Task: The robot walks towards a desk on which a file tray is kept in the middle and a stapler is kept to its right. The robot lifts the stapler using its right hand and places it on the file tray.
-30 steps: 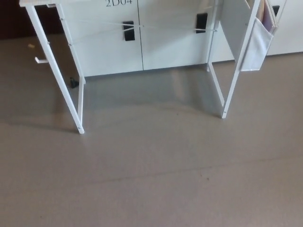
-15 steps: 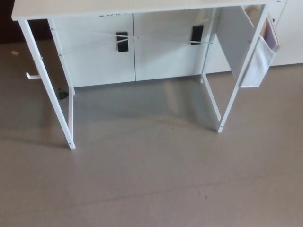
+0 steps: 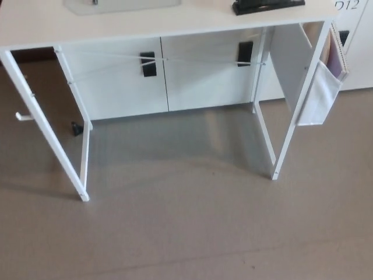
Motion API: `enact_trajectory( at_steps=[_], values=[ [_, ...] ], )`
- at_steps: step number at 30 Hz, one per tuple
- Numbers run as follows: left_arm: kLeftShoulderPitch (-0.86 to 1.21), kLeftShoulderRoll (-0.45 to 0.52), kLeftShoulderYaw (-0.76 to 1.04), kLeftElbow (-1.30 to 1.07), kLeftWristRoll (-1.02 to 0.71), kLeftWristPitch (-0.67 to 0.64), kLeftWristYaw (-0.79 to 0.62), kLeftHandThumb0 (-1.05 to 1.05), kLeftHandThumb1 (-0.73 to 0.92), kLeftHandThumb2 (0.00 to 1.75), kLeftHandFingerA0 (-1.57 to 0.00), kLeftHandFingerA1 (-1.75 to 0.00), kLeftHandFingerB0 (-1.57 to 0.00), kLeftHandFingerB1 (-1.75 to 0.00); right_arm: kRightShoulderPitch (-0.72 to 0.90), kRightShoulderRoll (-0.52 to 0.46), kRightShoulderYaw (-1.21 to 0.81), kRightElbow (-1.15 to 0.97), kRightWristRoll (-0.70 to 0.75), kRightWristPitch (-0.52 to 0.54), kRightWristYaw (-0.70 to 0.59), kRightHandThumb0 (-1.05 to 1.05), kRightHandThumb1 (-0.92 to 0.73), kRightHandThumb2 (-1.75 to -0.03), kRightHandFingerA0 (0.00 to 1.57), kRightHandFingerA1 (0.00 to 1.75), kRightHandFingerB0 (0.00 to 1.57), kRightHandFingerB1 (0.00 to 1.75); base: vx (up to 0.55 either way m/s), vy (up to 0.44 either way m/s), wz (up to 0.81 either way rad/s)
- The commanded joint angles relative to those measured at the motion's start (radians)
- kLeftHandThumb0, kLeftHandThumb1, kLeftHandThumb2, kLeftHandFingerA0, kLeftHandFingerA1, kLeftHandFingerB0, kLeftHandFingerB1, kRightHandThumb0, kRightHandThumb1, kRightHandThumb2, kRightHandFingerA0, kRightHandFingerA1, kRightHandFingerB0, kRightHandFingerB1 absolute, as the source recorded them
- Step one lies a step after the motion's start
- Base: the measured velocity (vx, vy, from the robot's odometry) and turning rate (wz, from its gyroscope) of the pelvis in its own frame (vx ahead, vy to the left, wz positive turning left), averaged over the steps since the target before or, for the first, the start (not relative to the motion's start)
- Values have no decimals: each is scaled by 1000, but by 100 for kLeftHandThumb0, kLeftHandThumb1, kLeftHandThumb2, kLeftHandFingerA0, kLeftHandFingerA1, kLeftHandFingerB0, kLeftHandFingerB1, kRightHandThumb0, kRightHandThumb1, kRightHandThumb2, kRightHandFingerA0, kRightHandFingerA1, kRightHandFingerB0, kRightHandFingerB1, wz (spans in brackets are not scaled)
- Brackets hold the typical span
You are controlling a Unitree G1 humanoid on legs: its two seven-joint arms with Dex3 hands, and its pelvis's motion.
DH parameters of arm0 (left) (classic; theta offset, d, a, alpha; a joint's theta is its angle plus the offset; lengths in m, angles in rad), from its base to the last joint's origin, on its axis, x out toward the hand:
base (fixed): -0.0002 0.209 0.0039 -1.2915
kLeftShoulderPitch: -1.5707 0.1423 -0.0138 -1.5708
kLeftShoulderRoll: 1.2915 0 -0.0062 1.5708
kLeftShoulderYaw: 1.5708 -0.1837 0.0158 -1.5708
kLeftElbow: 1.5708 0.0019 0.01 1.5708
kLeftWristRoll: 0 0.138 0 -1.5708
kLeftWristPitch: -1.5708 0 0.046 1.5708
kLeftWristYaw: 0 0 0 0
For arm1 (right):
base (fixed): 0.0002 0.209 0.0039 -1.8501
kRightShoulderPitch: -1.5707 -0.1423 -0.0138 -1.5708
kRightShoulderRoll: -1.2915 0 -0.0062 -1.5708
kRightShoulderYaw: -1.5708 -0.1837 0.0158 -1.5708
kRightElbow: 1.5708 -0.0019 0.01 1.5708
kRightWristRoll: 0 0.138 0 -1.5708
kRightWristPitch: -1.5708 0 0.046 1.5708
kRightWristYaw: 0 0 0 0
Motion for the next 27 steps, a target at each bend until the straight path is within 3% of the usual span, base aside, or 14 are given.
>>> enact_trajectory(
  at_steps=[1,11,27],
  values=[
    [3,11,2,-13,-1,0,-11,-36,40,52,-69,-46,-72,-44,1,-6,-5,1,18,-6,0,-56,-63,-59,14,29,0,17,192,20,-4],
    [12,4,10,-48,-7,21,-10,-32,40,52,-67,-46,-70,-44,0,-3,-5,1,19,-6,0,-56,-63,-59,14,29,0,17,255,83,2],
    [17,-1,2,-64,8,33,10,-37,41,52,-69,-45,-72,-44,0,-4,-5,0,18,-6,0,-56,-63,-59,14,29,0,17,182,-175,5]
  ],
)
